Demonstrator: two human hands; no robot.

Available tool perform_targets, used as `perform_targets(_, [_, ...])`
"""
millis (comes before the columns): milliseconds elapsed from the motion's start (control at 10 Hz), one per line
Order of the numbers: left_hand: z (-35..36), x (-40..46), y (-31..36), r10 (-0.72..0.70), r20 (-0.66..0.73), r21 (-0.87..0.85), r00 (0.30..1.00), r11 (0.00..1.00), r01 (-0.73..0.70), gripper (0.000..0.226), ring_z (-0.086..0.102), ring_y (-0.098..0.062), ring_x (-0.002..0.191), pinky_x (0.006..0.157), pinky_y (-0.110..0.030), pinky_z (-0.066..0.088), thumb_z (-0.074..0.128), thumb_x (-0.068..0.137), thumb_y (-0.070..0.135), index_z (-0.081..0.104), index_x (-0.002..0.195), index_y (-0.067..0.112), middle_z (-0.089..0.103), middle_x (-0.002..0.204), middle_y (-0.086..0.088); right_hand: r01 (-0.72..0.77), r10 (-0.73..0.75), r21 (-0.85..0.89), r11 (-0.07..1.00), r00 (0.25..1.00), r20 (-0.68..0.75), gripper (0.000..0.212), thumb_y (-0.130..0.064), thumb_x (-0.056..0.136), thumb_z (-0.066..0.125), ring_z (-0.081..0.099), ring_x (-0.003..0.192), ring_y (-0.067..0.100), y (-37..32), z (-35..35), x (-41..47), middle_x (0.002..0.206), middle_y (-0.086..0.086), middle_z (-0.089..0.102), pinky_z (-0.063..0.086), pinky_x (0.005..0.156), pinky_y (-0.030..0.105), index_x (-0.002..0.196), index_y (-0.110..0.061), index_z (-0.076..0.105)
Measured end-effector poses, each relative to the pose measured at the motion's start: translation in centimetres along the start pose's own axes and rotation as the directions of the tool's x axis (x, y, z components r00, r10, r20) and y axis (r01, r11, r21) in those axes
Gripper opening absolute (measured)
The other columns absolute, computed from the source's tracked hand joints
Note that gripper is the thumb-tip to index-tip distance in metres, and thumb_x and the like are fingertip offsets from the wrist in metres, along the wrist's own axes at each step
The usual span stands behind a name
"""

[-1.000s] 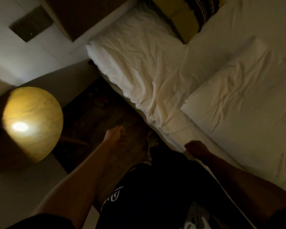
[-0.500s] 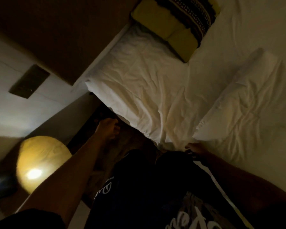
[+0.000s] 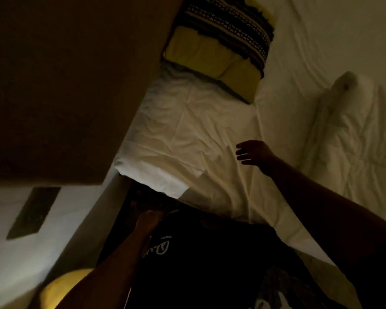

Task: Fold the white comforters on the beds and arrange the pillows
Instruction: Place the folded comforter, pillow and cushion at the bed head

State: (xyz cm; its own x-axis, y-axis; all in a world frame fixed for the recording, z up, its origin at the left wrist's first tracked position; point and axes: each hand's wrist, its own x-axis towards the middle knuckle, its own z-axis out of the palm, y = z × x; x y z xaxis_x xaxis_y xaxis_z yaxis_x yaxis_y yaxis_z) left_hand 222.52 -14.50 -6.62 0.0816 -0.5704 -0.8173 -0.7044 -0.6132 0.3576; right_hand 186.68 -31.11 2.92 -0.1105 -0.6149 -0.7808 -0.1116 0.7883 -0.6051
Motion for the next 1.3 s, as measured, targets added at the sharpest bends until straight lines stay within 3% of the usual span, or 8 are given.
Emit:
perform_targets(100, [-3.1,2.6,1.6,-0.308,0.119,-0.267,0.944,0.906,0.329,0.017,0.064,-0.022,0.067,0.065,-0.027,0.054,0.055,0.093,0.023,0.066,0.082,0.016,0.067,0.078,-0.006,-0.065,0.069,0.069,0.995,0.996,-0.056,0.025,-0.011,0.099,0.050,0.064,0.082,0.032,-1.3,1.9,1.0,0.098,0.019,0.065,0.053,0.077,0.038,0.112,0.004,0.064])
perform_targets(200, [-5.3,3.5,4.6,-0.325,0.176,-0.288,0.929,0.886,0.364,0.019,0.066,-0.024,0.069,0.069,-0.033,0.054,0.053,0.094,0.027,0.064,0.089,0.013,0.070,0.079,-0.007,-0.122,0.128,0.086,0.989,0.989,-0.075,0.028,-0.012,0.100,0.048,0.064,0.080,0.033,-1.0,2.6,1.4,0.098,0.021,0.065,0.053,0.075,0.037,0.114,0.006,0.064])
perform_targets(500, [-9.9,11.6,19.2,-0.135,0.146,-0.219,0.980,0.962,0.165,0.026,0.065,-0.027,0.074,0.068,-0.035,0.052,0.054,0.092,0.023,0.062,0.110,0.005,0.070,0.089,-0.015,-0.286,0.288,0.046,0.957,0.956,-0.054,0.027,-0.011,0.101,0.048,0.065,0.080,0.032,1.0,1.7,7.0,0.095,0.020,0.068,0.052,0.073,0.036,0.111,0.005,0.066])
perform_targets(800, [-14.0,21.8,31.1,0.019,-0.083,0.021,0.996,1.000,-0.017,0.033,0.065,-0.035,0.102,0.093,-0.047,0.054,0.056,0.089,0.033,0.066,0.108,0.008,0.068,0.114,-0.019,-0.255,0.270,0.122,0.959,0.954,-0.129,0.028,-0.015,0.099,0.052,0.064,0.089,0.032,-4.3,-2.4,18.9,0.099,0.018,0.067,0.053,0.078,0.038,0.115,0.003,0.065])
perform_targets(900, [-16.5,25.6,36.7,0.291,-0.293,0.223,0.911,0.947,-0.231,0.035,0.058,-0.036,0.114,0.095,-0.037,0.046,0.057,0.095,0.024,0.061,0.122,0.003,0.062,0.125,-0.019,-0.146,0.094,-0.151,0.978,0.947,-0.306,0.038,-0.029,0.096,0.054,0.059,0.113,0.035,-6.8,-3.7,25.6,0.124,0.016,0.063,0.048,0.094,0.038,0.124,-0.005,0.062])
perform_targets(1000, [-18.4,28.6,40.2,0.427,-0.404,0.312,0.809,0.895,-0.317,0.045,0.052,-0.040,0.119,0.097,-0.043,0.044,0.056,0.094,0.028,0.052,0.131,0.002,0.055,0.132,-0.022,-0.059,-0.025,-0.164,0.985,0.884,-0.467,0.047,-0.037,0.097,0.053,0.054,0.119,0.035,-9.3,-4.7,29.6,0.133,0.017,0.056,0.046,0.096,0.039,0.130,-0.004,0.055])
perform_targets(1200, [-22.0,33.5,47.8,0.575,-0.687,0.559,0.443,0.809,-0.182,0.066,0.042,-0.041,0.126,0.104,-0.047,0.034,0.052,0.085,0.044,0.043,0.136,0.003,0.039,0.142,-0.023,0.034,-0.010,0.030,0.999,0.818,-0.575,0.064,-0.055,0.099,0.038,0.049,0.125,0.036,-14.4,-7.5,38.9,0.141,0.018,0.047,0.041,0.091,0.036,0.139,-0.006,0.042])
perform_targets(1300, [-23.0,35.8,52.1,0.445,-0.752,0.472,0.487,0.879,-0.074,0.084,0.036,-0.040,0.134,0.107,-0.051,0.034,0.045,0.087,0.063,0.032,0.146,0.004,0.030,0.150,-0.021,0.072,-0.021,0.071,0.995,0.831,-0.555,0.085,-0.076,0.088,0.029,0.054,0.118,0.038,-15.7,-8.1,43.3,0.134,0.019,0.053,0.044,0.092,0.041,0.135,-0.007,0.043])
